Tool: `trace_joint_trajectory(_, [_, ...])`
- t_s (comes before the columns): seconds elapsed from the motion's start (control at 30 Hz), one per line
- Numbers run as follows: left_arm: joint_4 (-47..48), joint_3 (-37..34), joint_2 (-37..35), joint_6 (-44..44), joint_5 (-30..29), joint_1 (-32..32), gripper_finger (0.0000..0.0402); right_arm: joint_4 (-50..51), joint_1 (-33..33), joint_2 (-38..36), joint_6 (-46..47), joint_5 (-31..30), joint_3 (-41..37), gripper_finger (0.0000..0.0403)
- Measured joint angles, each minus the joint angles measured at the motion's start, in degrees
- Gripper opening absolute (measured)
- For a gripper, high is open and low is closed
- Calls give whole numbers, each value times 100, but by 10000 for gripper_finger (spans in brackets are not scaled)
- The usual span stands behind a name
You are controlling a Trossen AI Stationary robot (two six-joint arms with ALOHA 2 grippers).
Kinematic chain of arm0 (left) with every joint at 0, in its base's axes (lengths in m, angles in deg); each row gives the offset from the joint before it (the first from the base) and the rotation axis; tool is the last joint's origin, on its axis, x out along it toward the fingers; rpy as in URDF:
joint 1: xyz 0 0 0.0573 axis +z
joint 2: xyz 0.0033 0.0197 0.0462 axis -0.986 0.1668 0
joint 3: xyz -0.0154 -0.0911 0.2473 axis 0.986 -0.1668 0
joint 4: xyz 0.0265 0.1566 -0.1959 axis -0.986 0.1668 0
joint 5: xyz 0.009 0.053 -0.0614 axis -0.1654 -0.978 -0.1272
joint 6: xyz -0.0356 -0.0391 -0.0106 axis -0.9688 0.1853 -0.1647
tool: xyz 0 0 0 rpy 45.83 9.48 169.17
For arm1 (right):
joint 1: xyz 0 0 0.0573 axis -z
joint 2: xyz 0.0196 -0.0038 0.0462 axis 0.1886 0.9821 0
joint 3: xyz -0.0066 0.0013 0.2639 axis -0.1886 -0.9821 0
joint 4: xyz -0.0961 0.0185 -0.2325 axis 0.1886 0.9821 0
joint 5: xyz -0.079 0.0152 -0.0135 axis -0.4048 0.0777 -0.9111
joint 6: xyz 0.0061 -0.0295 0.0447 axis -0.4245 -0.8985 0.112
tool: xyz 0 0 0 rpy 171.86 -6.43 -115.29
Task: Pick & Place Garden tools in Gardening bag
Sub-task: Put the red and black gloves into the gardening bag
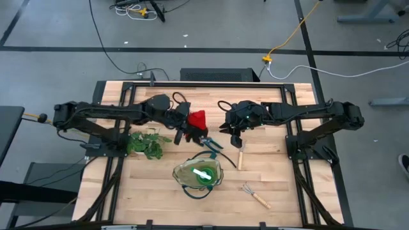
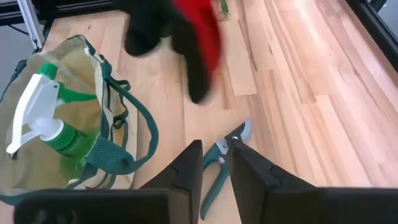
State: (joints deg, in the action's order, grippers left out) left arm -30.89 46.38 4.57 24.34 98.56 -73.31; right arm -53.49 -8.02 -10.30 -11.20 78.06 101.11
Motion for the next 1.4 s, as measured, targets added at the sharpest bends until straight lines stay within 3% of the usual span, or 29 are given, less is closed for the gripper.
trace_joint_trajectory(0.33, [573,0,-536,-213,-44,-803,57,-13,0,0,-18,-15,0,82])
trace_joint_trajectory(1.0, [670,-2,-604,-797,2,-2029,57,-146,2,-2,-20,-31,0,82])
trace_joint_trajectory(1.4, [572,-2,-542,-451,-268,-2526,57,-169,3,0,-22,-31,0,82])
